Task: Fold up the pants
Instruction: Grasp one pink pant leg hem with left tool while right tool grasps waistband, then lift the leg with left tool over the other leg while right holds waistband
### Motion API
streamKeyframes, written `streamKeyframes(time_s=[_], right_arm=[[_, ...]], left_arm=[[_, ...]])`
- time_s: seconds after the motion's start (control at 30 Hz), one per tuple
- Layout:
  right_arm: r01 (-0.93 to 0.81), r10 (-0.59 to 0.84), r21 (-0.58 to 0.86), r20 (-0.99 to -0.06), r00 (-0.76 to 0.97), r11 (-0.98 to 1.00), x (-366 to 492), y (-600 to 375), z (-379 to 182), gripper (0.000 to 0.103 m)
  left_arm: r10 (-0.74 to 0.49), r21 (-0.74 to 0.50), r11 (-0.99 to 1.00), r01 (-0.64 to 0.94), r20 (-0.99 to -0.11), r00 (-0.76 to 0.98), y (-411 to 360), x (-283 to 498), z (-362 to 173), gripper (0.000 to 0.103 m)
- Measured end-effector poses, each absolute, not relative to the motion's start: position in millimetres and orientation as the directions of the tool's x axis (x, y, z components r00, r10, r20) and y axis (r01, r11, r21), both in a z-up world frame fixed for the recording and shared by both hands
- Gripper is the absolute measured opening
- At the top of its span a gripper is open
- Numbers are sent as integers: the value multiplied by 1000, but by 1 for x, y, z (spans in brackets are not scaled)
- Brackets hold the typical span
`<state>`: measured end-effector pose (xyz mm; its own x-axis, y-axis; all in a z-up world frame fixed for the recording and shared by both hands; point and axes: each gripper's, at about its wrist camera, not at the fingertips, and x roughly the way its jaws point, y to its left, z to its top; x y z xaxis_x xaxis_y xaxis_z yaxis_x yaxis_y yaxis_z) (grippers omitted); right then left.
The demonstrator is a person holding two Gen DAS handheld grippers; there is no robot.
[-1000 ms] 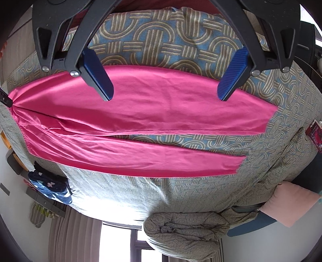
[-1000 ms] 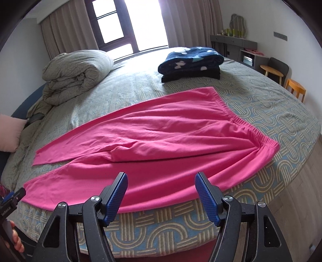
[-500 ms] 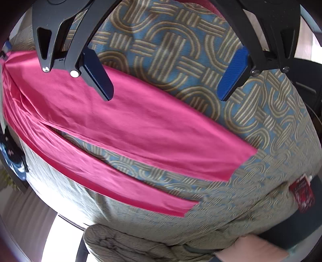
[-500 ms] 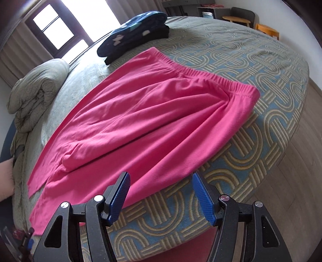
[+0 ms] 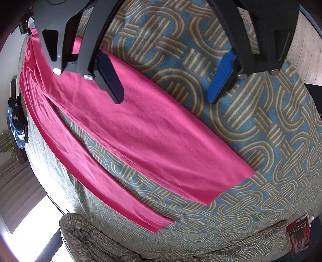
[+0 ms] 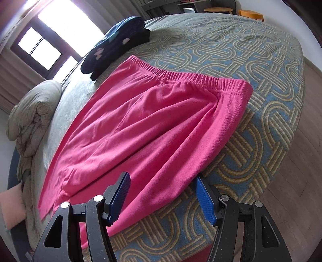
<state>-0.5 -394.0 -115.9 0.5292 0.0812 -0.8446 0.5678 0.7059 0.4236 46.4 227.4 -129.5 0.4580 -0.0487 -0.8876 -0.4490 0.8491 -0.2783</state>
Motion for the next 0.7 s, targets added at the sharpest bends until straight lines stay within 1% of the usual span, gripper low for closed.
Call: streamKeyframes(time_s=[0.03, 0.07, 0.1, 0.13, 0.17, 0.2, 0.23, 0.27, 0.33, 0.5, 0.7], right_arm=[[567, 79, 421, -845, 529, 708, 2, -394, -116, 45], [562, 82, 414, -850, 521, 716, 5, -394, -118, 25], [560, 85, 406, -856, 510, 722, 8, -392, -120, 16], [563, 80, 399, -859, 506, 724, 9, -392, -121, 14], [564, 75, 396, -859, 506, 724, 10, -392, -121, 11], [563, 74, 397, -857, 510, 725, 11, -392, -121, 9], [561, 73, 401, -854, 515, 724, 11, -392, -121, 9], [560, 72, 404, -851, 521, 723, 11, -392, -120, 7], [555, 68, 412, -841, 536, 723, 11, -391, -117, 6], [505, 45, 422, -799, 600, 753, 16, -386, -93, 5], [452, 39, 448, -742, 670, 772, 43, -383, -59, 5]], left_arm=[[-55, -291, 844, -451, -883, 466, 232, 50, -130, 71], [-60, -300, 837, -458, -881, 469, 235, 53, -130, 62], [-65, -310, 829, -465, -880, 471, 238, 57, -130, 51], [-74, -327, 819, -472, -875, 478, 242, 59, -131, 44], [-82, -342, 809, -479, -871, 483, 245, 62, -132, 32], [-86, -353, 798, -489, -869, 487, 248, 64, -132, 18], [-89, -359, 790, -497, -870, 486, 250, 66, -133, 10], [-103, -374, 782, -498, -866, 490, 252, 68, -134, 5], [-117, -402, 771, -494, -852, 510, 253, 68, -131, 5], [-80, -374, 818, -436, -826, 558, 245, 79, -104, 4], [-77, -386, 842, -377, -778, 624, 241, 101, -67, 4]])
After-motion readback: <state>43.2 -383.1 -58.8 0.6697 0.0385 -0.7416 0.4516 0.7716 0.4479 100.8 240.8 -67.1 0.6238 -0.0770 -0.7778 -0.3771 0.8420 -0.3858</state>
